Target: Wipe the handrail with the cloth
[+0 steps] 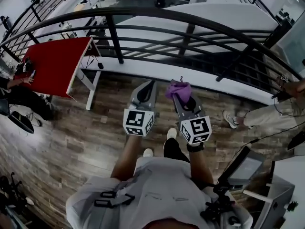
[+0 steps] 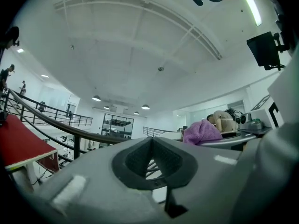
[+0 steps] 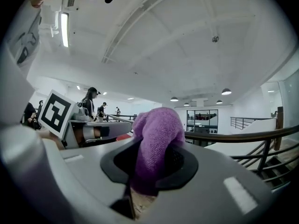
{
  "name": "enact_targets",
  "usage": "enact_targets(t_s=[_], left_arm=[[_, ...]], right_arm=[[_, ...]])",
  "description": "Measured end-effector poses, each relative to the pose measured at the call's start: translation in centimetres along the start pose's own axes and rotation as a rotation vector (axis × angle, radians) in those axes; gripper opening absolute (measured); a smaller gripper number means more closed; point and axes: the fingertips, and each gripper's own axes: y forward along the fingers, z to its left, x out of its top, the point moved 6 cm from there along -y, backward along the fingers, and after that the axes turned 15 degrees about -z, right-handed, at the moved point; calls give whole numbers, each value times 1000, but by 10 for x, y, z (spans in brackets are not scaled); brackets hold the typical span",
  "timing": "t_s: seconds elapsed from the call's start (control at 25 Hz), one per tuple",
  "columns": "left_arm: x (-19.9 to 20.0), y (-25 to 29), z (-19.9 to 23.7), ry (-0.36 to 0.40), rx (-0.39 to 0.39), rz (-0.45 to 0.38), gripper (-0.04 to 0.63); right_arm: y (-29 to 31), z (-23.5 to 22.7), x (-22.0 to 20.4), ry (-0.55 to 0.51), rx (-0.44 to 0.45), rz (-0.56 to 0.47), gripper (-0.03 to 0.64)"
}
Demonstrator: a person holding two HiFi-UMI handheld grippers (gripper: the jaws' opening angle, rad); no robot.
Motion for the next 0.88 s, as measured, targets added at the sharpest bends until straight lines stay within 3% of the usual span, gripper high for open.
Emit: enact_targets(t_s=[0.16, 0.24, 0.32, 0.4, 0.56, 0.76, 0.88], left_arm=[[-11, 39, 29, -10, 56, -12, 0], [-9, 61, 44, 7, 100, -90, 2], [-8, 86, 56, 73, 112, -145, 2], [-10, 115, 64, 120, 125, -147, 2], [-16, 164, 69, 124, 173, -138, 2], [-34, 207, 54, 169, 183, -132, 2], [-48, 224, 67, 174, 213, -92, 2]], right_arm=[[46, -34, -18, 69, 30, -13, 92], [74, -55, -24, 104, 44, -20, 92], [105, -79, -27, 123, 60, -49, 92], [133, -105, -20, 124, 78, -95, 92], [160, -147, -9, 108, 127, -149, 92], [175, -190, -32, 188, 169, -153, 92], [195, -200, -46, 232, 191, -129, 92]])
